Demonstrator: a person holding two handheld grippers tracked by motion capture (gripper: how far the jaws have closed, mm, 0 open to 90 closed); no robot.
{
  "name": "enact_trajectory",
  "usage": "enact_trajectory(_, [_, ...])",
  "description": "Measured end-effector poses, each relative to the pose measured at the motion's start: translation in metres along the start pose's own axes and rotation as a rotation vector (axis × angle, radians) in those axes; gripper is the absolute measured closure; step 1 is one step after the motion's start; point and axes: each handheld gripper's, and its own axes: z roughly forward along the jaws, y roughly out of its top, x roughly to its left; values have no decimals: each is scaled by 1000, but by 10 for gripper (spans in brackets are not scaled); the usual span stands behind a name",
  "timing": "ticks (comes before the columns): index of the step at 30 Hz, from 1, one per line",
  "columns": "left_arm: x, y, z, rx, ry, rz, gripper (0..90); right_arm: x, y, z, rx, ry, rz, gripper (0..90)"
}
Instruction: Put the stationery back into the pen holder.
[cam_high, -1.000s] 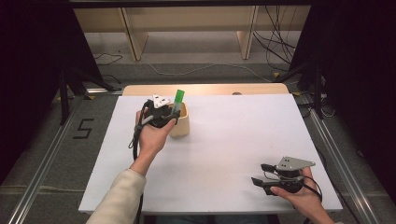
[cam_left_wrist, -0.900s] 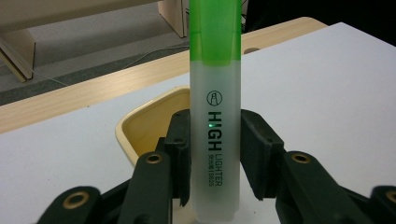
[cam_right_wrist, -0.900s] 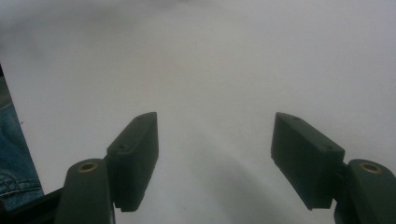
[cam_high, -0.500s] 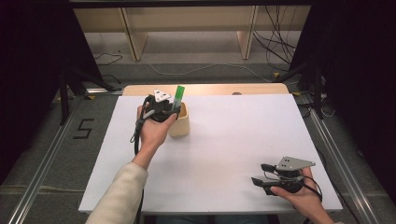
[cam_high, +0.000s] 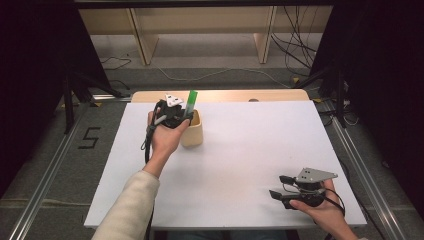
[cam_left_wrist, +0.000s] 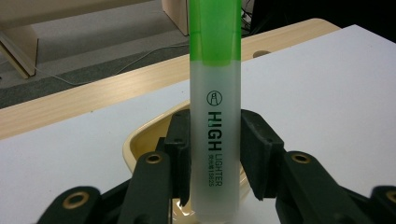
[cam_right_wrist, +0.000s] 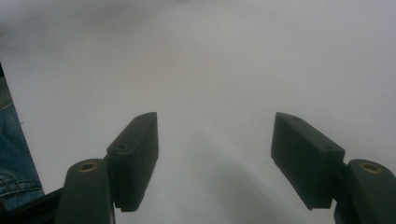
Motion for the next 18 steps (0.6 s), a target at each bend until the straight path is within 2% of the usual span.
enact_trajectory(18, [0,4,6,-1,0,-1,662,0,0,0,0,1,0,328])
